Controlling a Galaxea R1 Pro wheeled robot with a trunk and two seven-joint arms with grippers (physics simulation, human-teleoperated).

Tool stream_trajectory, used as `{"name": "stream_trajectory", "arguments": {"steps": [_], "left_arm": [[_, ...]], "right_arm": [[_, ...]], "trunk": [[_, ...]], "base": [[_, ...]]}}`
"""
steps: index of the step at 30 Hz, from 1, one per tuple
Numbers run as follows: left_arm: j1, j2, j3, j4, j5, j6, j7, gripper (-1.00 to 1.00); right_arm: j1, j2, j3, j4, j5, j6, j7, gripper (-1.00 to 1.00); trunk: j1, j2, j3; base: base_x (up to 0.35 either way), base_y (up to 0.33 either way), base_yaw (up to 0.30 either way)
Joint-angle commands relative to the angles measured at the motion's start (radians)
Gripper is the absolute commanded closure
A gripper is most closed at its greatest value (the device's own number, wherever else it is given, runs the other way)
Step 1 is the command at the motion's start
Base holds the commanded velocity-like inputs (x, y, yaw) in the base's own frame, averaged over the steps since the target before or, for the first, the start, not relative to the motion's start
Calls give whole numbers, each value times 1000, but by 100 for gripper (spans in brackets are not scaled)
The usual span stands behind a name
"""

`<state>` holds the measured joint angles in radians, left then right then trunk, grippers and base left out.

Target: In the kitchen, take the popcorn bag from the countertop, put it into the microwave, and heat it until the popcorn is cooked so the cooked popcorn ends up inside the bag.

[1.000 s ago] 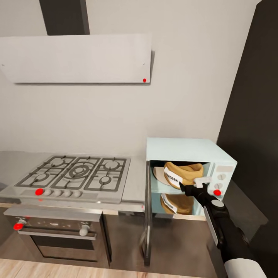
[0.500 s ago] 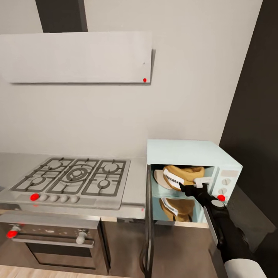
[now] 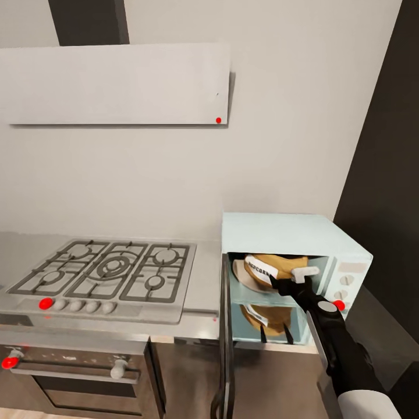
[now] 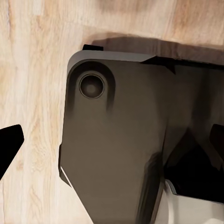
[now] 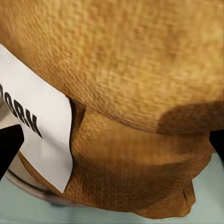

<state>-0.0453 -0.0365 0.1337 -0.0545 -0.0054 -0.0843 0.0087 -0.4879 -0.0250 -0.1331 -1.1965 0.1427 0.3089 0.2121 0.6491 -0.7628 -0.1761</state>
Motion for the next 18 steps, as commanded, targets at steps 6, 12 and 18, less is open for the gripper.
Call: {"name": "stream_trajectory", "arguments": {"steps": [6,12,18], "left_arm": [[-1,0,5,1,0,-3,1,-100],[-1,0,6,1,7,-4,2,-100],[-1,-1,6,2,3,-3,1,-100]], "right_arm": [[0,0,0,-2,9,5,9,-100],[0,-1,-2,-2,9,5,9,-100],[0,-1,-3,-2,7,6,9,-100]], "trunk": [[0,-1,-2],[0,-1,-2],[0,-1,-2]], "base": [[3,133,0],[0,15,0],[51,10,0]]}}
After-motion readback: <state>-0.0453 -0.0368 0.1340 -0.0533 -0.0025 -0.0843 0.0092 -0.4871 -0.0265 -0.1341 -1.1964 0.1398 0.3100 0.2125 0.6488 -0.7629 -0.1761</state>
